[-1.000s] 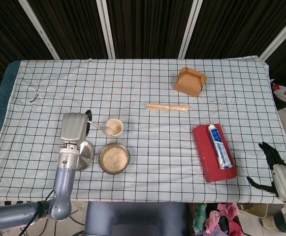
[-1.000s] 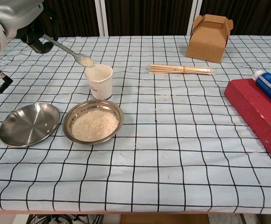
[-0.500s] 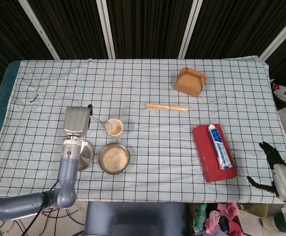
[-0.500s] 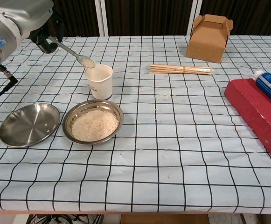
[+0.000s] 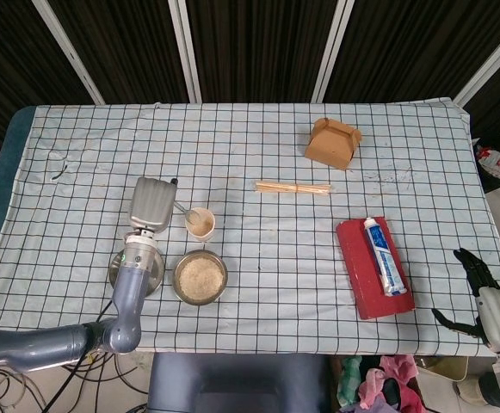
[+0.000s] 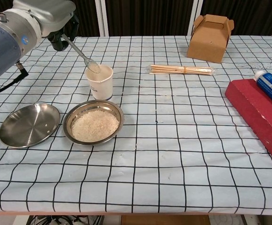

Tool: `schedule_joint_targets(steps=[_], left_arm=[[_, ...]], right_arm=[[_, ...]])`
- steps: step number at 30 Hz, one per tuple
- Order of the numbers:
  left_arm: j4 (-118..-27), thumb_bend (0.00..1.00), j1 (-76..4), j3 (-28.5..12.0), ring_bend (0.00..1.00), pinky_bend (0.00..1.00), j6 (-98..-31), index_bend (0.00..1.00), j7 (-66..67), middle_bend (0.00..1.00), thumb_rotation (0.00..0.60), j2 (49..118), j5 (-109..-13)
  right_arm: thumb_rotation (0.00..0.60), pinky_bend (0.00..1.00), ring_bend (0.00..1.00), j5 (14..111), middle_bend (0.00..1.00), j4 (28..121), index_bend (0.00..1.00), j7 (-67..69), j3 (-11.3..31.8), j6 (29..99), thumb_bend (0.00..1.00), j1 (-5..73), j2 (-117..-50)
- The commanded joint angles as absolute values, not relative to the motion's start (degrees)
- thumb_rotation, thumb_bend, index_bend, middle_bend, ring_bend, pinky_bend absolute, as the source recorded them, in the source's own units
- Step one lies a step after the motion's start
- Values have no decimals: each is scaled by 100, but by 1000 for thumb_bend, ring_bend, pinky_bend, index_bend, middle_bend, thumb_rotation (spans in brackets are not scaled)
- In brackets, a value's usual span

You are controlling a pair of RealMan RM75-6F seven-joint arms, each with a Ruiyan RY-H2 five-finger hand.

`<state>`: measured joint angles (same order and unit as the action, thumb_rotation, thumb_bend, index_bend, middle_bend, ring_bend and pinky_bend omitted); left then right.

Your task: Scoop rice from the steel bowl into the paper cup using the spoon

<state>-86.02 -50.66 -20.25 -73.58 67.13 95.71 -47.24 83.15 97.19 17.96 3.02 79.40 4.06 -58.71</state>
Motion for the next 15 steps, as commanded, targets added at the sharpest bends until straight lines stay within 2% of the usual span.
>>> schedule_joint_targets(steps=[1,9,15], left_arm=[[-8602,506,-5194,-1908,1000,1000,-7285,799,6957,1000,600,9503,-4753],[-8585,508,-5473,-1608,1000,1000,-7134,799,7506,1000,600,9390,-4898],[-8462,509,-5753,-1220,1000,1000,-6965,800,7988,1000,600,9239,-5417]], right_arm=[[600,176,0,8310,0,9721,0,1807,305,7943,163,402,-5867],[600,176,0,8317,0,9729,0,1826,304,7956,163,393,-5862],[600,176,0,8316,0,9733,0,1844,302,7954,163,389,-5853]])
